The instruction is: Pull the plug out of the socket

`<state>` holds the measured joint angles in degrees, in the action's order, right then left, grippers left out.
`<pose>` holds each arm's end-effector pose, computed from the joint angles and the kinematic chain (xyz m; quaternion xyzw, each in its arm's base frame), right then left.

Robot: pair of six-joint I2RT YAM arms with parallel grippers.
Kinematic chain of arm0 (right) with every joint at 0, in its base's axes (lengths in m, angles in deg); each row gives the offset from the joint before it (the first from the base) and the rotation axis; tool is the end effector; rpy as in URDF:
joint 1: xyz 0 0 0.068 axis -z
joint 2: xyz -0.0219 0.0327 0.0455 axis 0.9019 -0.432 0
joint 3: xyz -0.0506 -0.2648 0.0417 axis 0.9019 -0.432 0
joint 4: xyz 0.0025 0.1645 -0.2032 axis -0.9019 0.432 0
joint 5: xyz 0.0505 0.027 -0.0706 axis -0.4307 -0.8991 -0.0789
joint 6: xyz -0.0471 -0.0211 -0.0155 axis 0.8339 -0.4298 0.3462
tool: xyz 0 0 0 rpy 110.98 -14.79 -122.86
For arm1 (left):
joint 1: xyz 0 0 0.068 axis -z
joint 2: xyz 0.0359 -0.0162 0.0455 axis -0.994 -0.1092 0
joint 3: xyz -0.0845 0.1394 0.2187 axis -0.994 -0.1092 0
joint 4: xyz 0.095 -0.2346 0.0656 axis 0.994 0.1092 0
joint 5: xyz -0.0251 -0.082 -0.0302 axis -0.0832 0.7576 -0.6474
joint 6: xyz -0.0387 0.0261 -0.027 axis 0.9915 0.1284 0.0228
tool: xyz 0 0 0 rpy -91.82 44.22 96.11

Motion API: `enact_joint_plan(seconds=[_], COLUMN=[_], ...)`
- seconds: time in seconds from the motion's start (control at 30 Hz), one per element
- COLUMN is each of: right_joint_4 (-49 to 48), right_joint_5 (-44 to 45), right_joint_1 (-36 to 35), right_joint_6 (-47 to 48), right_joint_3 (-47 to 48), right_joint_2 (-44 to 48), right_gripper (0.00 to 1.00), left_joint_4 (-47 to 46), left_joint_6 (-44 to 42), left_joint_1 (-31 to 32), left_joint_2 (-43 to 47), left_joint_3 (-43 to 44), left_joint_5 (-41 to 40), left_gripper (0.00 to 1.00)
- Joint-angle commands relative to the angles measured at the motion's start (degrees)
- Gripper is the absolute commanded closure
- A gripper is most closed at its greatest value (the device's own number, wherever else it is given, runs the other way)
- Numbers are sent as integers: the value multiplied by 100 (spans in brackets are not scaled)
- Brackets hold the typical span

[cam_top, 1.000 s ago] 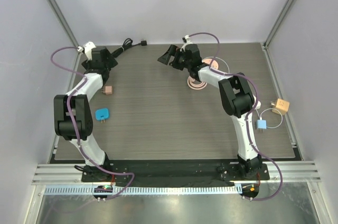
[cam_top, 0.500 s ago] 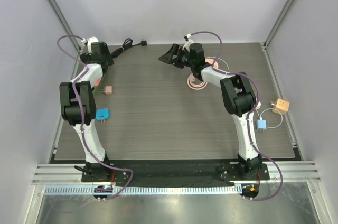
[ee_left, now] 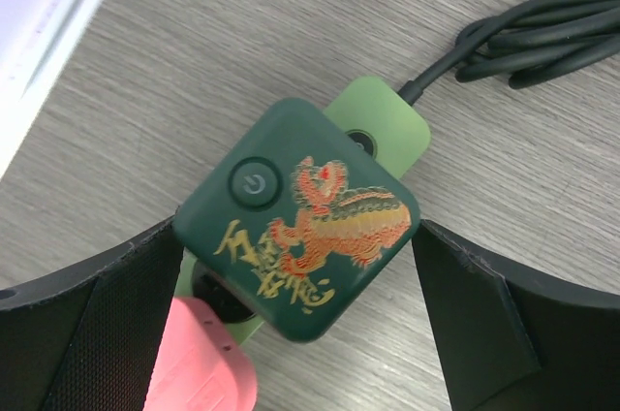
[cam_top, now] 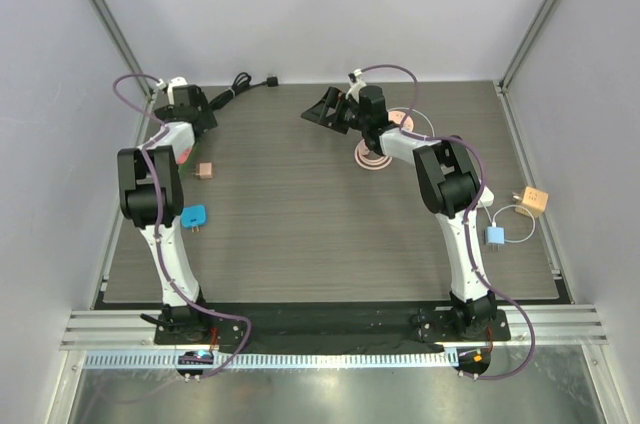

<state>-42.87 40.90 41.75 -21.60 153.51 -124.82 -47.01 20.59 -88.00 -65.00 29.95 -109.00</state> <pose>0.4860 0.2215 0.1719 -0.0213 0.7778 0.4853 0.3988 0.4755 0.0482 0.1881 -0.2387 0.8538 0.1134 0.4486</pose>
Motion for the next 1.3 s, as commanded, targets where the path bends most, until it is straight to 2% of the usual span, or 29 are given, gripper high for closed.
enact_joint_plan(seconds=[0.0,0.13,0.27,0.6,0.7,0.83,0.97,1.03,1.17,1.27], right_joint_4=[-278,-269,-278,-295,-322,-339,-331,-296,-208,-50], right_joint_5=[-76,-84,-93,-85,-84,-84,-102,-111,-137,-137], right_joint_1=[-28,-37,-28,-28,-37,-37,-55,-55,-64,-64], right_joint_6=[-6,-23,-85,-129,-190,-252,-261,-261,-217,-121], right_joint_3=[89,106,141,133,177,212,264,291,326,352], right_joint_2=[102,84,49,49,-21,-57,-83,-109,-109,-83], right_gripper=[4,4,4,4,5,5,5,5,5,5], left_joint_4=[-326,-773,-932,-678,-599,58,271,341,859,1483], left_joint_6=[8,-36,174,500,605,746,1289,1352,993,571], left_joint_1=[-47,-47,-12,312,549,734,822,1015,1394,1438], left_joint_2=[-78,-35,-52,-131,-140,-324,-438,-508,-623,-362], left_joint_3=[181,-2,-47,304,488,1068,1385,1613,2210,2484], left_joint_5=[102,225,576,833,893,1104,1883,2009,1922,1405], left_gripper=[0,3,12,21,21,20,21,21,12,6])
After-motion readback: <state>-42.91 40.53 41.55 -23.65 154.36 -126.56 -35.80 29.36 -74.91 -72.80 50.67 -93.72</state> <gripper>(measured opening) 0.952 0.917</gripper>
